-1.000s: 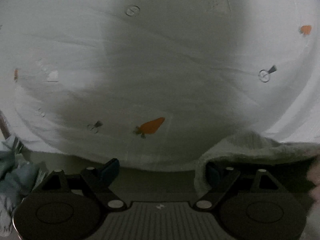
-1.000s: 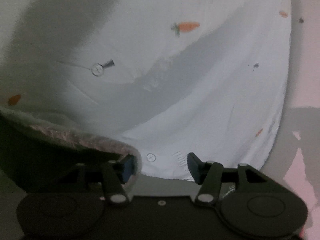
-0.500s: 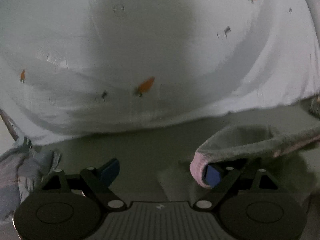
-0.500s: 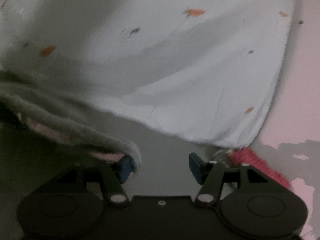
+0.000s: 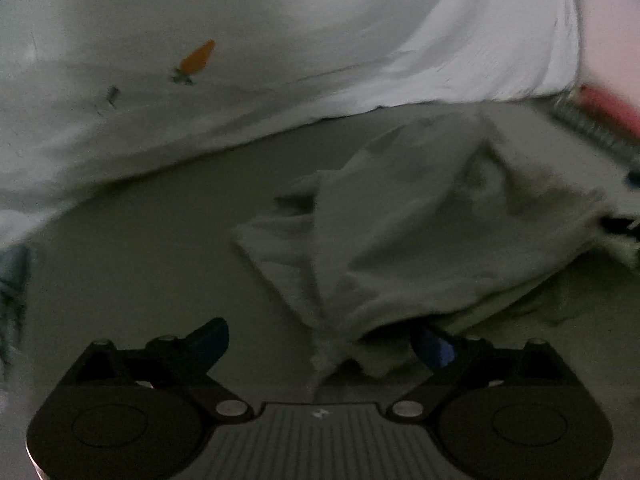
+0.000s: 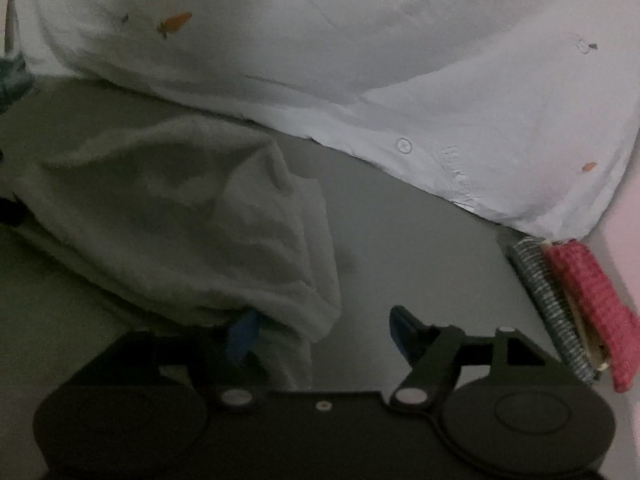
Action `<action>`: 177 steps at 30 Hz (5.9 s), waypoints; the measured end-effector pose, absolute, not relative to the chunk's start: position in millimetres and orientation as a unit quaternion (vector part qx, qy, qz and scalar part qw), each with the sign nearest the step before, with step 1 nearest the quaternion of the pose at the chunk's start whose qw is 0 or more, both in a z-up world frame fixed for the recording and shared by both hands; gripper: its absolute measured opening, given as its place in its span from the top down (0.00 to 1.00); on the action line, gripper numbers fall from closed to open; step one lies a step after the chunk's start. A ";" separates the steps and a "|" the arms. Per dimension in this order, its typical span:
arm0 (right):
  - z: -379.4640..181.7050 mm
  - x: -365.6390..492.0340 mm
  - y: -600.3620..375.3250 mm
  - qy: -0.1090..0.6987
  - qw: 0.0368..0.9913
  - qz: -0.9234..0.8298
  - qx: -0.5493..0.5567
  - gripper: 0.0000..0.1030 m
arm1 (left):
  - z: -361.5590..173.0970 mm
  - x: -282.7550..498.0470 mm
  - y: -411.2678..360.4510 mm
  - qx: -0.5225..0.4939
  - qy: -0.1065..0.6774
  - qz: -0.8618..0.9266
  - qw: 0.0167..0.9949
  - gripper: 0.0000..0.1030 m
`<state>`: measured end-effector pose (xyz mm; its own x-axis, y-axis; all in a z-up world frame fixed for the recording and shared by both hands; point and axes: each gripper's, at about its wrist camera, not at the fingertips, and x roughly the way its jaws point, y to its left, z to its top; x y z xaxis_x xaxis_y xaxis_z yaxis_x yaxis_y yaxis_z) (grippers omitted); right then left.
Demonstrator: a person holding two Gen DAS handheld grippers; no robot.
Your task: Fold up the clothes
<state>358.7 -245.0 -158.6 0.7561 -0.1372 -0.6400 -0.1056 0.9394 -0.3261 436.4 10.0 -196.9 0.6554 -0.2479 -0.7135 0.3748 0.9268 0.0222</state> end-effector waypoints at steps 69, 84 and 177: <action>-222.6 154.8 -359.7 0.570 0.798 0.014 0.194 0.41 | -238.0 250.3 20.0 -0.022 0.602 -0.189 0.776 0.10; -228.7 158.0 -369.4 0.603 0.767 0.046 0.214 0.58 | -241.7 273.9 34.7 -0.103 0.657 -0.174 0.726 0.11; -234.2 476.8 -297.3 0.436 0.880 0.105 0.157 0.00 | -220.6 500.5 40.7 -0.123 0.540 -0.130 0.823 0.00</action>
